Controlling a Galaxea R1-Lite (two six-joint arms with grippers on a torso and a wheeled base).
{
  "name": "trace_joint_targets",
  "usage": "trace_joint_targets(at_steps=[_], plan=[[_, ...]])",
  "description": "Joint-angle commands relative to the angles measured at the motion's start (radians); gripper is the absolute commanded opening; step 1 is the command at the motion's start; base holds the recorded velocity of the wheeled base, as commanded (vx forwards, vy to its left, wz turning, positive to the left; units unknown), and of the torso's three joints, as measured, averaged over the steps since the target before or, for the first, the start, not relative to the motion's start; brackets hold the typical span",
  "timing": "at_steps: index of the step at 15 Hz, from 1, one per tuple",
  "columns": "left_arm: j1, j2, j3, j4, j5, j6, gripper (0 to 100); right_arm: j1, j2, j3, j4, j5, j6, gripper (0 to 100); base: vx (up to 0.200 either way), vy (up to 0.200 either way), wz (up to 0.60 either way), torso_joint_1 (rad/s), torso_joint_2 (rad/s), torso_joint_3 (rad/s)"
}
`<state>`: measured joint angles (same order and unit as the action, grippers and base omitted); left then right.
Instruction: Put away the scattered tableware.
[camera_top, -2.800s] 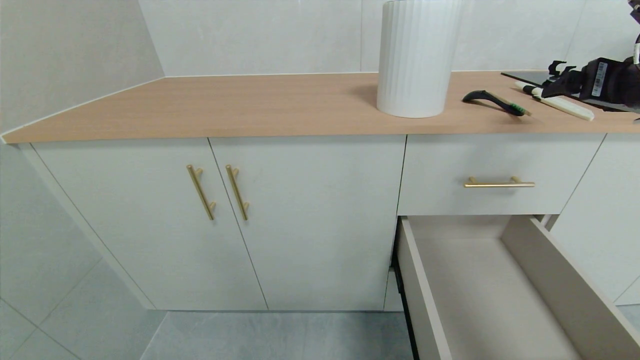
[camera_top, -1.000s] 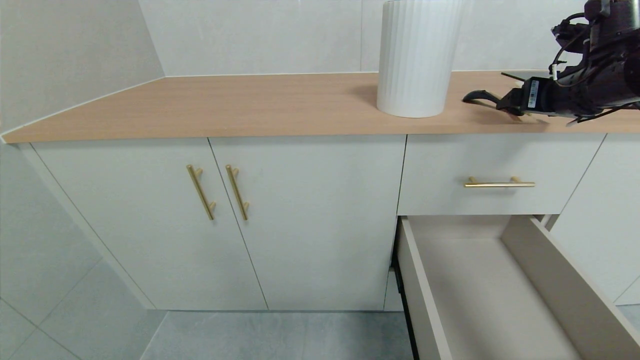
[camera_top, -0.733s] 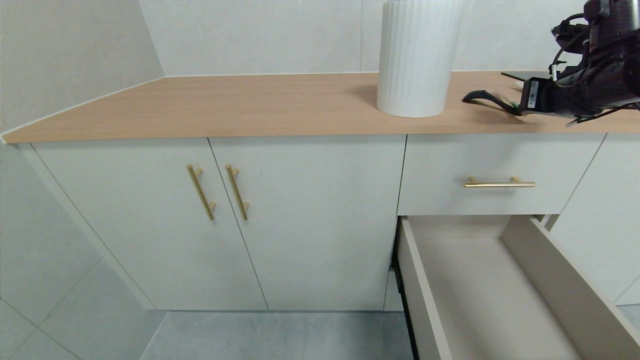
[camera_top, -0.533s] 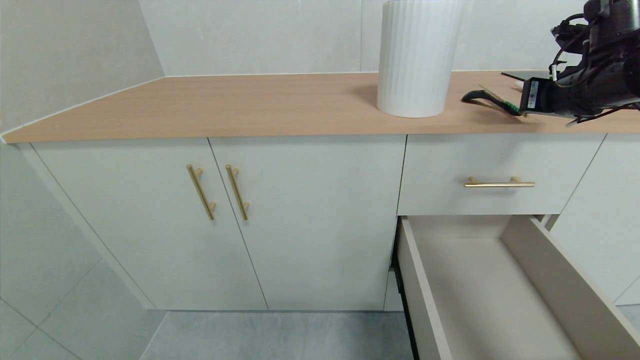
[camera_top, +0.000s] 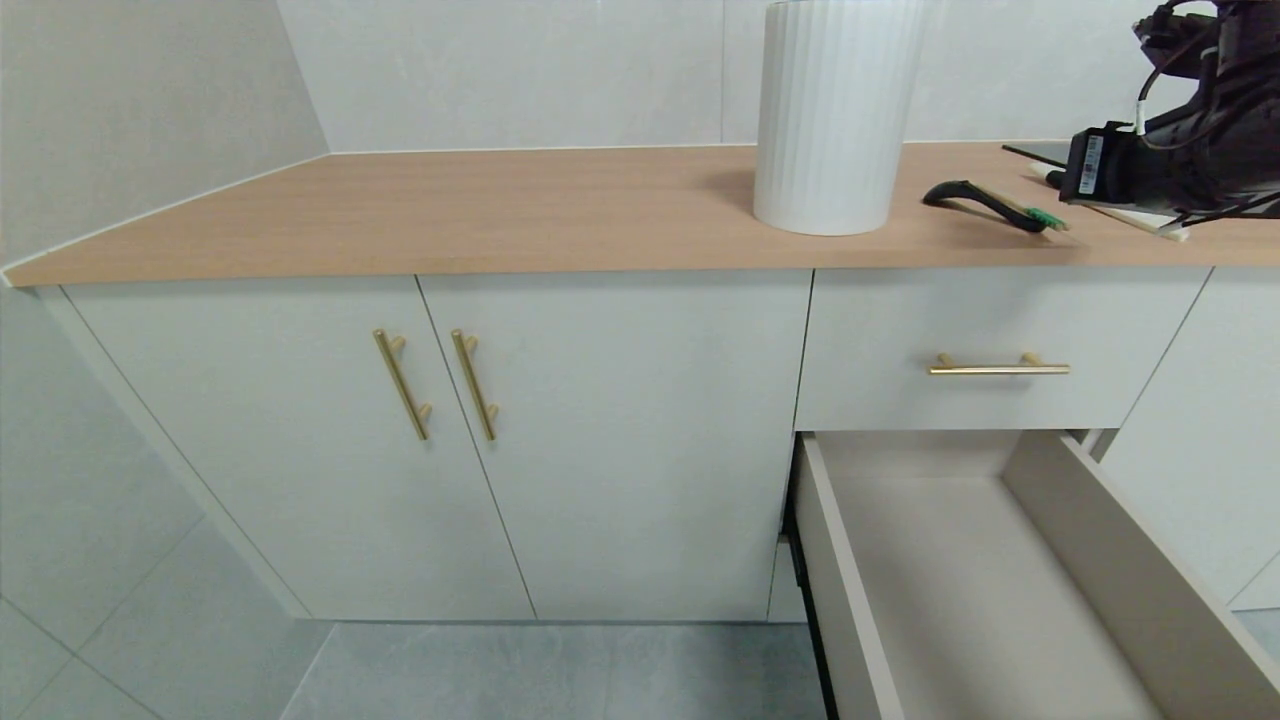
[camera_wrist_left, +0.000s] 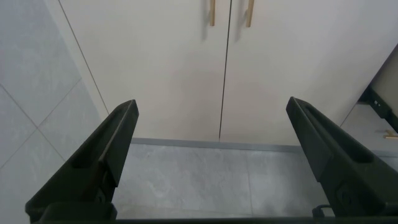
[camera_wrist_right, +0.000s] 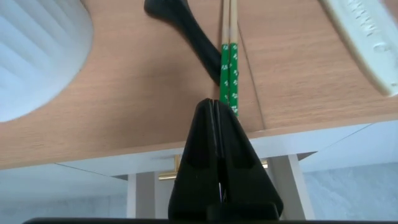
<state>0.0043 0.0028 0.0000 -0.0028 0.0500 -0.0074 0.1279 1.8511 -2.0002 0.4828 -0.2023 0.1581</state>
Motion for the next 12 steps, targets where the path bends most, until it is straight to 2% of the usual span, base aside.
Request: trace_joint_targets(at_steps=[1,2,3,12], plan=[[0.0,0.0,0.0,0.0,0.001,0.0,100,-0.007,-0.003,0.0,0.0,-0.002,-0.017,0,0.0,0.0,0.0,0.0,0.0,0.0],[0.0,0.0,0.0,0.0,0.001,0.0,100,-0.013,0.005,0.0,0.002,-0.003,-0.025,0,0.0,0.0,0.0,0.0,0.0,0.0],[0.0,0.0,0.0,0.0,0.001,0.0,100,-0.013,0.007,0.0,0.002,-0.006,-0.029,100,0.0,0.0,0.0,0.0,0.0,0.0],[0.0,0.0,0.0,0.0,0.001,0.0,100,-0.007,0.056,0.0,-0.023,-0.066,-0.117,100,0.0,0.0,0.0,0.0,0.0,0.0]])
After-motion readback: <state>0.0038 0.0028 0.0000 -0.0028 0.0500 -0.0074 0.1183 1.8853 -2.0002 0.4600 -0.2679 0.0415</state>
